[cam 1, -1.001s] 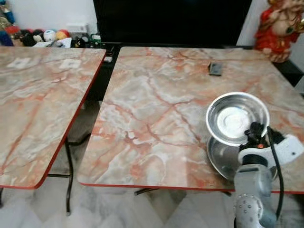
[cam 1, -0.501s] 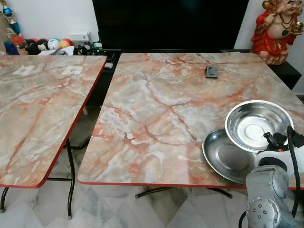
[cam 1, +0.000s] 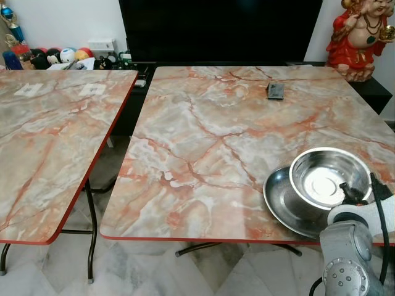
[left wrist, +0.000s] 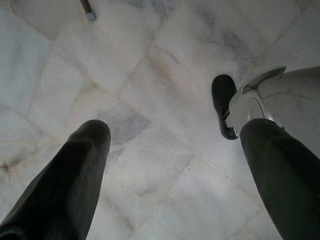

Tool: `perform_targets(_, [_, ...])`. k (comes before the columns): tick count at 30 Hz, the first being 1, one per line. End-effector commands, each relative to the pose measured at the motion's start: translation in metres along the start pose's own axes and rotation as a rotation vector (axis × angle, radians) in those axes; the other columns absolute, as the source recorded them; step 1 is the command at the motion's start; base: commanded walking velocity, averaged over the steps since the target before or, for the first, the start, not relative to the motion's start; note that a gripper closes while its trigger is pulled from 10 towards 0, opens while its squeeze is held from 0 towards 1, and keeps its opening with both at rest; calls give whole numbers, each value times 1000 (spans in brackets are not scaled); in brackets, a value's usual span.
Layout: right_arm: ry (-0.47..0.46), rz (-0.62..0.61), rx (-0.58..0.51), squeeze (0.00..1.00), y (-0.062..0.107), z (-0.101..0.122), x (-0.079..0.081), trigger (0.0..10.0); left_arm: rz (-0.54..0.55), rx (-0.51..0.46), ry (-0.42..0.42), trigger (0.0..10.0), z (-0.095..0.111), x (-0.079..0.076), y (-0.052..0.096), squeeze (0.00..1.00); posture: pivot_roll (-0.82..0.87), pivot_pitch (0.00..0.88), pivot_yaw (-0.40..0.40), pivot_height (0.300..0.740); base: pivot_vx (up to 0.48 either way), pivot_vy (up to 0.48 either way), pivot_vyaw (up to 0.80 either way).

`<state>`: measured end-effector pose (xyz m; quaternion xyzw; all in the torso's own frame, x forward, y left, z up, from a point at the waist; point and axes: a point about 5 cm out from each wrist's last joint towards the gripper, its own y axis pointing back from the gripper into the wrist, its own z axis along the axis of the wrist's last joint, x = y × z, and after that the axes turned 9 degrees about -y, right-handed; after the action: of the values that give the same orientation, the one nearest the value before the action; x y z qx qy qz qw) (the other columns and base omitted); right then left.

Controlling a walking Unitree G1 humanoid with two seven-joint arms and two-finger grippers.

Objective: Setting the table

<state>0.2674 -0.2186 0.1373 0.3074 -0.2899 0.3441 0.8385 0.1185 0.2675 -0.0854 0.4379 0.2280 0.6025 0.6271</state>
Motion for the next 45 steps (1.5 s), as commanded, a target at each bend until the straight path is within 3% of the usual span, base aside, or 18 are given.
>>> perform_targets(1, [-69, -70, 142, 0, 16, -35, -8, 10000, 2, 21, -12, 10000, -6, 3, 2, 0, -25, 88, 14, 740, 0, 0, 0])
perform_targets(13, [-73, -81, 235, 0, 14, -43, -9, 10000, 0, 22, -7, 10000, -6, 3, 2, 0, -24, 95, 10, 740, 0, 0, 0])
perform_targets(25, [-82, -93, 260, 0, 13, -45, -10, 10000, 1, 23, -7, 10000, -6, 3, 2, 0, -23, 102, 10, 740, 0, 0, 0])
perform_targets(27, [-82, -88, 262, 125, 12, -45, -9, 10000, 2, 23, -7, 10000, -6, 3, 2, 0, -23, 103, 11, 740, 0, 0, 0])
perform_targets(28, [-82, -86, 262, 125, 12, -45, -9, 10000, 2, 23, -8, 10000, -6, 3, 2, 0, -23, 103, 11, 740, 0, 0, 0])
perform_targets(29, [-82, -86, 263, 475, 12, -45, -9, 10000, 2, 23, -8, 10000, -6, 3, 2, 0, -22, 104, 11, 740, 0, 0, 0])
perform_targets(30, [-82, -86, 264, 627, 12, -46, -9, 10000, 2, 23, -8, 10000, -6, 3, 2, 0, -21, 103, 12, 740, 0, 0, 0])
perform_targets(34, [-76, -79, 271, 584, 12, -47, -8, 10000, 4, 23, -9, 10000, -6, 4, 2, 0, -21, 103, 12, 740, 0, 0, 0])
perform_targets(35, [-76, -80, 270, 459, 12, -47, -8, 10000, 4, 23, -9, 10000, -6, 4, 2, 0, -21, 104, 12, 740, 0, 0, 0])
perform_targets(36, [-75, -81, 266, 153, 12, -47, -9, 10000, 4, 23, -9, 10000, -6, 4, 2, 0, -21, 103, 12, 740, 0, 0, 0])
perform_targets(37, [-69, -83, 261, 16, 12, -46, -9, 10000, 4, 23, -9, 10000, -6, 4, 2, 0, -22, 103, 13, 740, 0, 0, 0])
perform_targets(45, [-66, -68, 252, 8, 11, -44, -5, 10000, 5, 23, -10, 10000, -6, 3, 2, 0, -22, 103, 11, 740, 0, 0, 0])
